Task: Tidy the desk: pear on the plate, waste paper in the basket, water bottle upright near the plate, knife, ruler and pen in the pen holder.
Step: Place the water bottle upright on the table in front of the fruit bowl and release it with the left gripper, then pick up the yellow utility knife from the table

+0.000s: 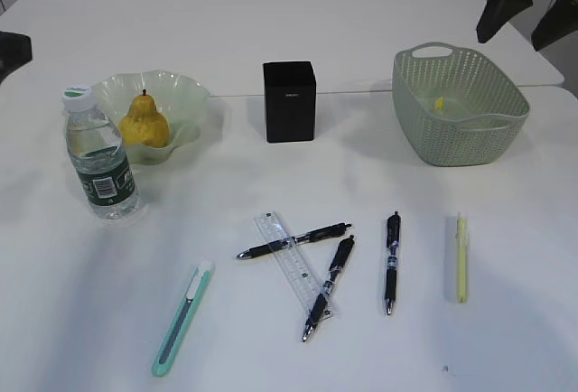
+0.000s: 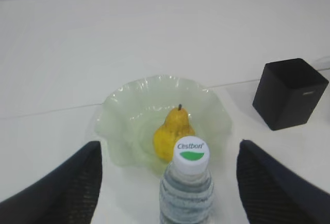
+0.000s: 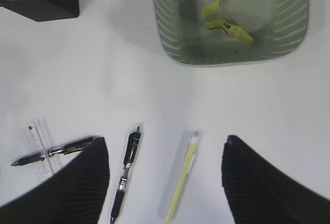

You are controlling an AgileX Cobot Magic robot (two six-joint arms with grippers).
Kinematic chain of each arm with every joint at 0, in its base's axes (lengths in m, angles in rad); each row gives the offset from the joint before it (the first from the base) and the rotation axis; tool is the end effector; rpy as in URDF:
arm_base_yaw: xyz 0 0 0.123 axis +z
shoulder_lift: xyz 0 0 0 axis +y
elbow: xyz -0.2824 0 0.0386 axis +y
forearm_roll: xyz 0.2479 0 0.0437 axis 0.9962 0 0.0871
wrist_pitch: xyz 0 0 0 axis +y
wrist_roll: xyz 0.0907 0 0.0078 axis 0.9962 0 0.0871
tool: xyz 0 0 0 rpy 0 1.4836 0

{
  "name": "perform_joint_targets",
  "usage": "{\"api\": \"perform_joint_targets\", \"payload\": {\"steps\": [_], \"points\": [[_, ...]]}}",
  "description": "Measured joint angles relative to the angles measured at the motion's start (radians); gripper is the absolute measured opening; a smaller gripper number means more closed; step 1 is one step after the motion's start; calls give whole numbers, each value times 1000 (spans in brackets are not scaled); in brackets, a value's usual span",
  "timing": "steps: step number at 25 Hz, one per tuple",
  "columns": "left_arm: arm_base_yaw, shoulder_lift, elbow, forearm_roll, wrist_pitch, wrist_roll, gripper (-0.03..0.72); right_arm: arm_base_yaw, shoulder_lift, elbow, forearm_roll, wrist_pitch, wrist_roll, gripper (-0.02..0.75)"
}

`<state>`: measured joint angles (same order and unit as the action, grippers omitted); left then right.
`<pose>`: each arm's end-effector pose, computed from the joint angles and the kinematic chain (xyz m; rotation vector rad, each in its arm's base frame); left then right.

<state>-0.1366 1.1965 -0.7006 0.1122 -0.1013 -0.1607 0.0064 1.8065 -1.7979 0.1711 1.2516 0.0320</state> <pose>0.2557 -0.0362 0.2927 0.0901 1.8790 -0.1381 0.3867 0.0172 0.3474 0.0638 2.7367 0.2483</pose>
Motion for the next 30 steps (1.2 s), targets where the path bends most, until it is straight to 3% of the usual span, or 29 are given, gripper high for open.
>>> {"api": "perform_joint_targets", "payload": {"steps": [7, 13, 18, 24, 30], "points": [[0, -117, -200, 0, 499, 0, 578, 0, -1, 0, 27, 0, 0, 533], [0, -129, -384, 0, 767, 0, 559, 0, -35, 47, 43, -2, 2, 533], [0, -129, -466, -2, 859, 0, 555, 0, -103, 200, 44, -2, 6, 533], [0, -131, -477, -21, 879, 0, 550, 0, -131, 413, 46, -8, 19, 533], [0, -131, -478, -32, 974, 2, 548, 0, -131, 468, 22, -18, 20, 533]]}}
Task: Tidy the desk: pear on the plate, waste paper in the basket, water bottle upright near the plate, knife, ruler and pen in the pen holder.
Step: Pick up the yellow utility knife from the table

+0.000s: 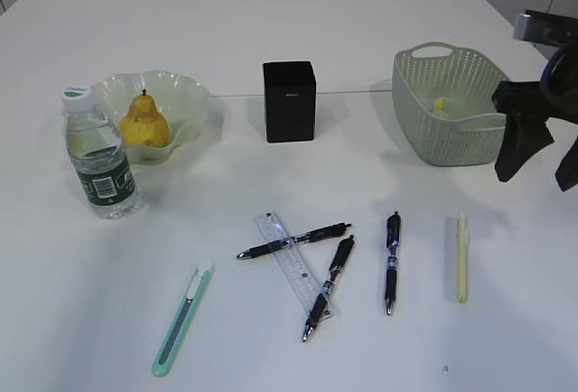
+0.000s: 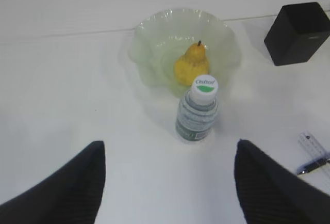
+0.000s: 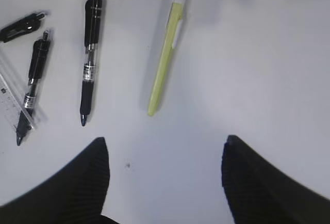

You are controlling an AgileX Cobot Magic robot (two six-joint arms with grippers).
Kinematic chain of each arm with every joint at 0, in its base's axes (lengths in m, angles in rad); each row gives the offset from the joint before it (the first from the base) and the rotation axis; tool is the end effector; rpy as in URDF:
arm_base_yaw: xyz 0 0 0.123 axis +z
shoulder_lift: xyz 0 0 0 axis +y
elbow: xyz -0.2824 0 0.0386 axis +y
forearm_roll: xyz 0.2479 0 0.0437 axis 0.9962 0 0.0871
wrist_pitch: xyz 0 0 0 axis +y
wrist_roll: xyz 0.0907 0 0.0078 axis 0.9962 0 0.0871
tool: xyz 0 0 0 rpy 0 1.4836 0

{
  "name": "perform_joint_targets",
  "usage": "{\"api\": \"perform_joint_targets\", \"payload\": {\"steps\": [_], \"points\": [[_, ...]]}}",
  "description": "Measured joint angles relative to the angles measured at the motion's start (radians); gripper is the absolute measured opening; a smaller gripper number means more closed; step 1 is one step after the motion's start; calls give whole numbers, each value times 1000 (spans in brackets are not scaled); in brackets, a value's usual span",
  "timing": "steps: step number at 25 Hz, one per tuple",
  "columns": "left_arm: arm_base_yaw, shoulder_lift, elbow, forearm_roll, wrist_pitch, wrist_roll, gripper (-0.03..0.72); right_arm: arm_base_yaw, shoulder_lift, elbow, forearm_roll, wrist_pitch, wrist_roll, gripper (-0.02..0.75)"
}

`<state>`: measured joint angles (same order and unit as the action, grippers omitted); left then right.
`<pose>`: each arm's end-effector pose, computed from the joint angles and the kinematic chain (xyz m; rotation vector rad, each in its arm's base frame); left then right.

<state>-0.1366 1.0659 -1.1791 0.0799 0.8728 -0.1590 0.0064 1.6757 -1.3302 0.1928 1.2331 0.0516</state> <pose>0.2085 -0.0230 0.4037 -0.0006 2.2409 -0.0638 0.3234 0.0185 0.2677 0.1557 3.0506 0.2859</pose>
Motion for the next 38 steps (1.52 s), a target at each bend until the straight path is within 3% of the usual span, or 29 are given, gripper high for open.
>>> {"api": "perform_joint_targets", "payload": {"steps": [5, 11, 27, 38], "points": [[0, 0, 0, -2, 67, 0, 548, 0, 0, 0, -25, -4, 12, 533], [0, 0, 0, -2, 78, 0, 547, 0, 2, 0, -121, -6, 160, 533], [0, 0, 0, -2, 125, 0, 541, 2, 46, 0, -74, -73, 321, 533], [0, 2, 0, -2, 80, 0, 541, 78, 185, 0, -101, -134, 342, 533]]}}
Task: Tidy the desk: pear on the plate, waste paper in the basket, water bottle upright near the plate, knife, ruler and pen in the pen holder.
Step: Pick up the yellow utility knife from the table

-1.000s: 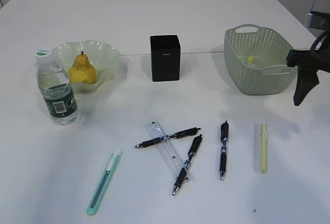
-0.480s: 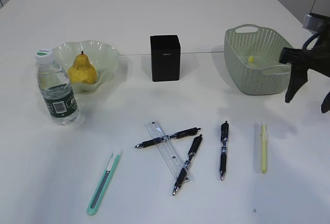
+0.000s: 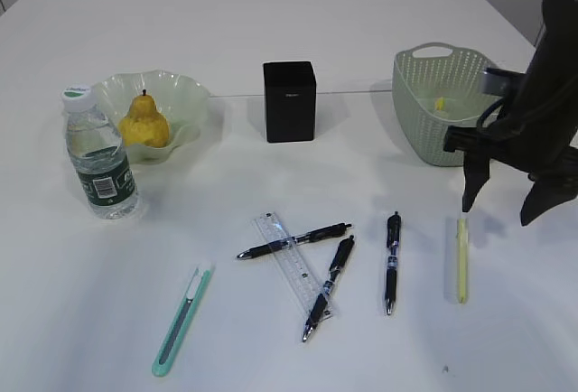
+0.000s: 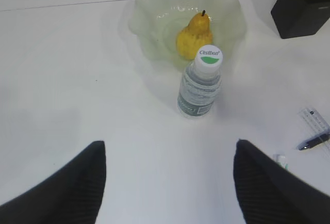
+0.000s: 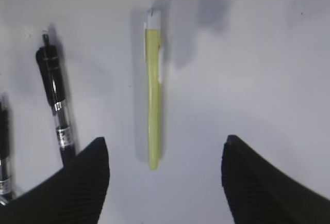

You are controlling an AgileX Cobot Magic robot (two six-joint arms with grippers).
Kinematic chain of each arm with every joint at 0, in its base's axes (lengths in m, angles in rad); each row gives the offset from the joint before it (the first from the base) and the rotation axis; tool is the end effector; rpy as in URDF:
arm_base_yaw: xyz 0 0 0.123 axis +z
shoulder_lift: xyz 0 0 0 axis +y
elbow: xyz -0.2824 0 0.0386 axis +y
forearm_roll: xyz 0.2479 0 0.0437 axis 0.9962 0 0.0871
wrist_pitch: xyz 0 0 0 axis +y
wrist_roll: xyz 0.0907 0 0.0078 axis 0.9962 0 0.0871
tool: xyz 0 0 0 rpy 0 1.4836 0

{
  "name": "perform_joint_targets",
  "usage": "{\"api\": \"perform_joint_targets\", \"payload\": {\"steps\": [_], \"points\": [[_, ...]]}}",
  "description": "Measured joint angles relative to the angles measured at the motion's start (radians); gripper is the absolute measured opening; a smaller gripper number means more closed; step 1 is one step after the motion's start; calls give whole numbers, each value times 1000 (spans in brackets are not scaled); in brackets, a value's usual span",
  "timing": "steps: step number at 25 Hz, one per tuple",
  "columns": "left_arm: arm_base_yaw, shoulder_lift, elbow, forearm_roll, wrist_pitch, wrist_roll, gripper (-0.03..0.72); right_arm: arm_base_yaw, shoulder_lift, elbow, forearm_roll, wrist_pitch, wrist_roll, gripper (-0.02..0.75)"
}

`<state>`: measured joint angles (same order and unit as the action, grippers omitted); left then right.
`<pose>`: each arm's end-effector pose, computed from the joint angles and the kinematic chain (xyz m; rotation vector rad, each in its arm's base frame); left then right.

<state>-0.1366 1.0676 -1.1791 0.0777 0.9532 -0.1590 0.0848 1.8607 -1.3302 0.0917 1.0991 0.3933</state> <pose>0.2042 -0.0222 0.3978 -0.0056 2.3226 -0.0527 0.3543 0.0376 0.2042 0.5436 3.0830 0.1357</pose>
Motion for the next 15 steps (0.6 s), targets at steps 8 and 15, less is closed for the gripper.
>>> {"api": "perform_joint_targets", "payload": {"steps": [8, 15], "points": [[0, 0, 0, -2, 0, 0, 536, 0, 94, 0, 6, -49, 11, 533], [0, 0, 0, -2, 0, 0, 529, 0, 129, 0, 13, -83, 11, 533]]}}
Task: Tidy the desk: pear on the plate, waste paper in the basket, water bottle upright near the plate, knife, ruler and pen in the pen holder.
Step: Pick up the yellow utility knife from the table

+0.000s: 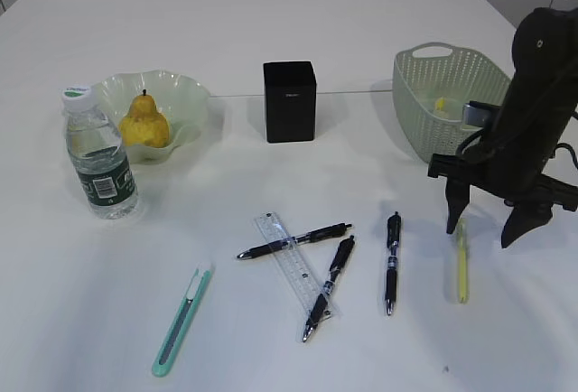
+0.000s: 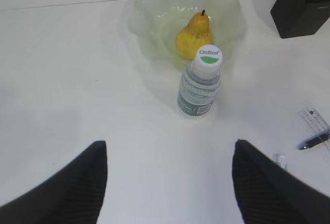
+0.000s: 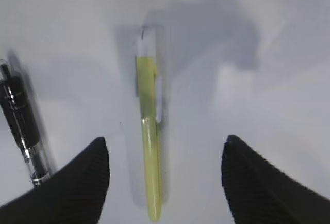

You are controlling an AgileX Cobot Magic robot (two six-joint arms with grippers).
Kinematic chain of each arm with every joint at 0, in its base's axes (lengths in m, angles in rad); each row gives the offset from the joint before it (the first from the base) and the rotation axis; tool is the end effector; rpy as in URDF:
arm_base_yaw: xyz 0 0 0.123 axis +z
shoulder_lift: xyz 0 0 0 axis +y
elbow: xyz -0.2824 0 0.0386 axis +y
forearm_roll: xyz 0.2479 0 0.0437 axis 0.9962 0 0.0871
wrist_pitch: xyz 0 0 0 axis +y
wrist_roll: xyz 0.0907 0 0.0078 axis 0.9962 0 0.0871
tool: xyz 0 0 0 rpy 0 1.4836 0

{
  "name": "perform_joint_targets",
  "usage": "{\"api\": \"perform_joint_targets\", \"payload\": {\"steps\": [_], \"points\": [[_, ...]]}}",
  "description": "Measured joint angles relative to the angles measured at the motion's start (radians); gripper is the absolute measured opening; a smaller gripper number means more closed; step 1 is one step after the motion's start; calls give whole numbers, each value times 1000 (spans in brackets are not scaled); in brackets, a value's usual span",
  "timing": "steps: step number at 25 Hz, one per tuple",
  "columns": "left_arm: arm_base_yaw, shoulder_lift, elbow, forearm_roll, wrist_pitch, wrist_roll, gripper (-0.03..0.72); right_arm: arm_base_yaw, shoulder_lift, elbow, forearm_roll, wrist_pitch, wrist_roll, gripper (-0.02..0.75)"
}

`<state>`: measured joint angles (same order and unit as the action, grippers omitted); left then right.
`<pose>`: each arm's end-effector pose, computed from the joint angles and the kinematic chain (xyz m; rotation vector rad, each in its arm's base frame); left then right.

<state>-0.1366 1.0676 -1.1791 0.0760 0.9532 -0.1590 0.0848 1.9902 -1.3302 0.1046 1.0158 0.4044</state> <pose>0.2042 -0.0224 0.3978 -0.0060 2.3228 -0.0548 0.3693 0.0395 0.1571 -0.5787 -3.0459 -0.1264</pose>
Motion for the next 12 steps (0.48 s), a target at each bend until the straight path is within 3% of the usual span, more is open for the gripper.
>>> {"api": "perform_joint_targets", "payload": {"steps": [12], "points": [[0, 0, 0, 0, 0, 0, 529, 0, 45, -10, 9, -30, 0, 532]]}}
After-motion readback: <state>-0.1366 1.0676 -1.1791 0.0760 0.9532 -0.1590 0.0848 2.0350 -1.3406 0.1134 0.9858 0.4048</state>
